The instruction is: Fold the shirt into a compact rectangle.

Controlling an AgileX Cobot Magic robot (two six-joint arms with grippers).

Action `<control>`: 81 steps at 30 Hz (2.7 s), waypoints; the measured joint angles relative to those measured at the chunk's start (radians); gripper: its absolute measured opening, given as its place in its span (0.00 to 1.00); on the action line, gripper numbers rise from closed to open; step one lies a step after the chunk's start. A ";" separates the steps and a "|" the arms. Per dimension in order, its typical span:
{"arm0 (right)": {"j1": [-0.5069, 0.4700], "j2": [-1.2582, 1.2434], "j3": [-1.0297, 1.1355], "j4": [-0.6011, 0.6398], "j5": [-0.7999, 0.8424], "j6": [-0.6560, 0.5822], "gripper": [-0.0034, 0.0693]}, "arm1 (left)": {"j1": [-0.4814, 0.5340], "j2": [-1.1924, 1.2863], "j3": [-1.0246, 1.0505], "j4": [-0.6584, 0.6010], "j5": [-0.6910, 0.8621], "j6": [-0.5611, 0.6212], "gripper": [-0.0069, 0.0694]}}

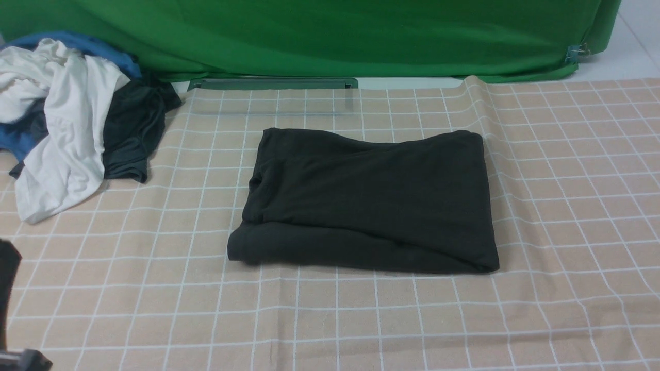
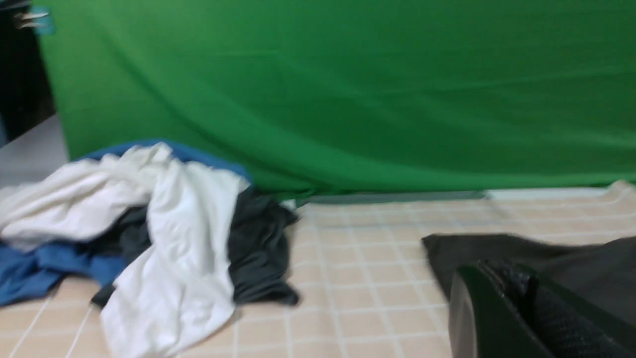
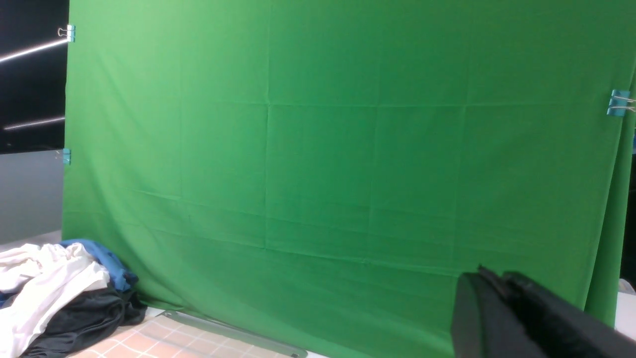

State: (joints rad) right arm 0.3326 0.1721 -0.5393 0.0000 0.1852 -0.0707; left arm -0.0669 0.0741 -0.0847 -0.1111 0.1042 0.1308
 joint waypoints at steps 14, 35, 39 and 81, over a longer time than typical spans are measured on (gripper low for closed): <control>0.000 0.000 0.000 0.000 0.000 0.000 0.20 | 0.056 -0.074 0.091 0.023 0.129 0.002 0.12; 0.000 0.000 0.000 0.000 0.001 0.000 0.27 | 0.056 -0.074 0.091 0.027 0.135 0.005 0.12; -0.008 -0.009 0.030 0.000 0.015 0.000 0.29 | 0.056 -0.074 0.091 0.027 0.135 0.005 0.12; -0.349 -0.172 0.547 0.000 0.049 -0.004 0.37 | 0.056 -0.074 0.092 0.031 0.139 0.005 0.12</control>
State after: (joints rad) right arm -0.0164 -0.0001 0.0076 0.0000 0.2339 -0.0749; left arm -0.0105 -0.0004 0.0075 -0.0798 0.2433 0.1358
